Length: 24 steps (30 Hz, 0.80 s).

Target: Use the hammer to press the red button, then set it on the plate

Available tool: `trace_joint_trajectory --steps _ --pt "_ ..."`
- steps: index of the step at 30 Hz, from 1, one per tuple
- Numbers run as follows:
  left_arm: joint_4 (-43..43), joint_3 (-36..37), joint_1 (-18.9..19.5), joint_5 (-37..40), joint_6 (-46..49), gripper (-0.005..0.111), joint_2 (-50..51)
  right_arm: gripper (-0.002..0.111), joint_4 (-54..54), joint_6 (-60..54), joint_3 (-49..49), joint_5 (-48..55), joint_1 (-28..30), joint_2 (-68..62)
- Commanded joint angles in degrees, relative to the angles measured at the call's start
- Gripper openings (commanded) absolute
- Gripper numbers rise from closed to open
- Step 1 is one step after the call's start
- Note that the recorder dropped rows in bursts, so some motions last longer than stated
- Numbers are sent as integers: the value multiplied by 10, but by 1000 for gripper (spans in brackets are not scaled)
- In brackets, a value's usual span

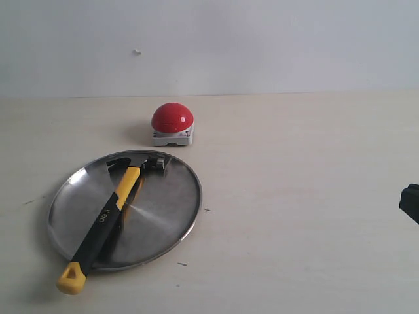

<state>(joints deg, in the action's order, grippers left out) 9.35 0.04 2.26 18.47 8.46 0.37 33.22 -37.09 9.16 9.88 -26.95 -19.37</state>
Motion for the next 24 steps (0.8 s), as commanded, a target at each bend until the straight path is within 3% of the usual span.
trace_joint_trajectory --steps 1,24 --pt "-3 0 1 -1 3 0 -4 0 -1 -5 -2 -4 1 2" --pt "-3 0 1 -1 3 0 -4 0 -6 -14 -2 -15 -8 47"
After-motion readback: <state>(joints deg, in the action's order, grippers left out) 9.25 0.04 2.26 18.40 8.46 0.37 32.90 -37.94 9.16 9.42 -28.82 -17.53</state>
